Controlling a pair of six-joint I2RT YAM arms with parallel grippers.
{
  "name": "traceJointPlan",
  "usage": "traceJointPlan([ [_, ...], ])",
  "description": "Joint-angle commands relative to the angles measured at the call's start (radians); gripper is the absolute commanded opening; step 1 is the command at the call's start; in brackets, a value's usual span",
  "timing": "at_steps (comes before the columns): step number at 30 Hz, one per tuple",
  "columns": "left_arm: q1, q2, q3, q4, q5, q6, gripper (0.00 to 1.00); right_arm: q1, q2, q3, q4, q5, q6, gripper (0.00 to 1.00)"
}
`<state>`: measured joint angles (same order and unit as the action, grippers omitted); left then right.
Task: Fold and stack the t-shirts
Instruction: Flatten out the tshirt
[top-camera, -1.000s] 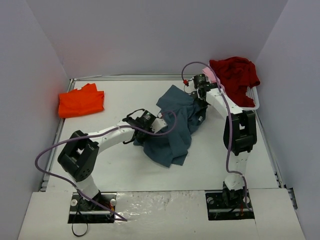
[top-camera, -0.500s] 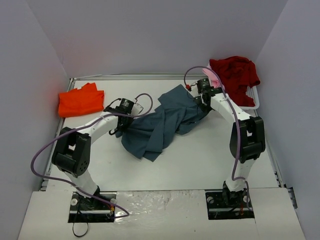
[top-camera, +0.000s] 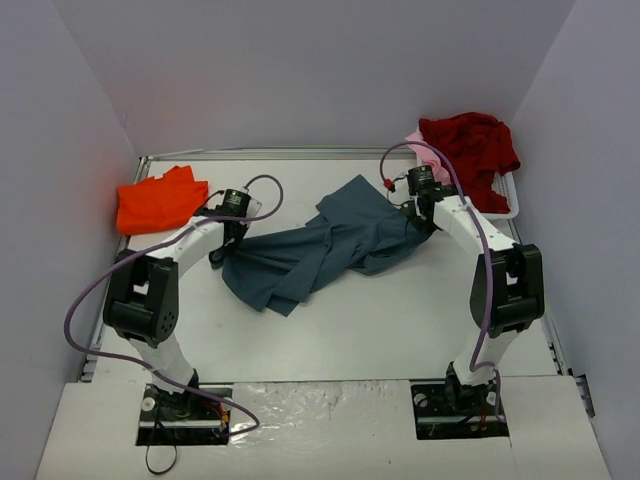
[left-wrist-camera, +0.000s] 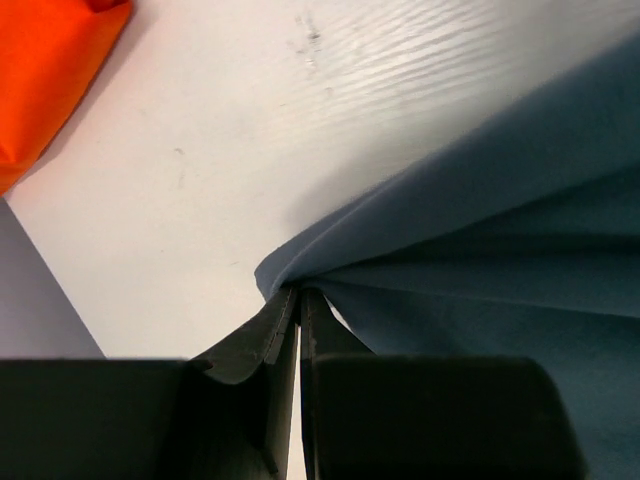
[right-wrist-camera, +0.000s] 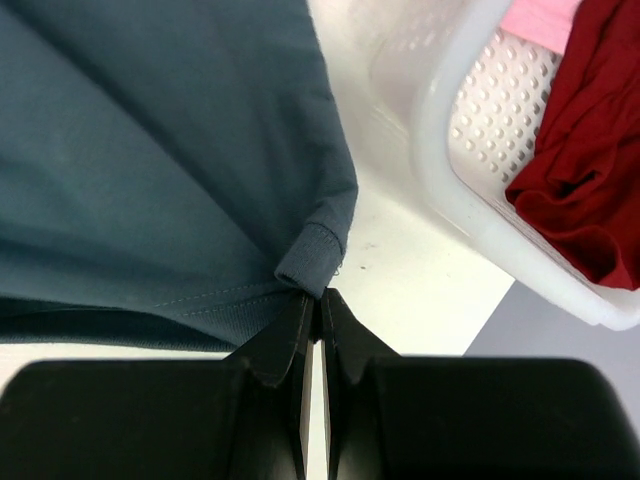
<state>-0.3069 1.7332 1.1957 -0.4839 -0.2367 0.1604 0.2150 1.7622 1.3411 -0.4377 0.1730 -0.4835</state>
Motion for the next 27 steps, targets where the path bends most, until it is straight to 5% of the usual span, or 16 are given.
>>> traceJointPlan([
  [1,0.049,-0.086,0.044,-0.035,-0.065,-0.013,0.02,-0.031,-0.05,-0.017,-0.009,0.051,-0.029,0.0],
  [12,0.173,-0.167,0.053,-0.061,-0.061,0.027,0.02,-0.048,0.04,0.061,0.014,0.059,-0.001,0.0],
  [20,0.178,-0.138,0.03,-0.165,0.2,0.067,0.04,-0.034,0.023,0.033,0.005,-0.081,0.005,0.0],
  [27,0.15,-0.156,0.039,-0.202,0.266,0.09,0.5,-0.031,-0.001,0.0,0.004,-0.099,0.002,0.0],
])
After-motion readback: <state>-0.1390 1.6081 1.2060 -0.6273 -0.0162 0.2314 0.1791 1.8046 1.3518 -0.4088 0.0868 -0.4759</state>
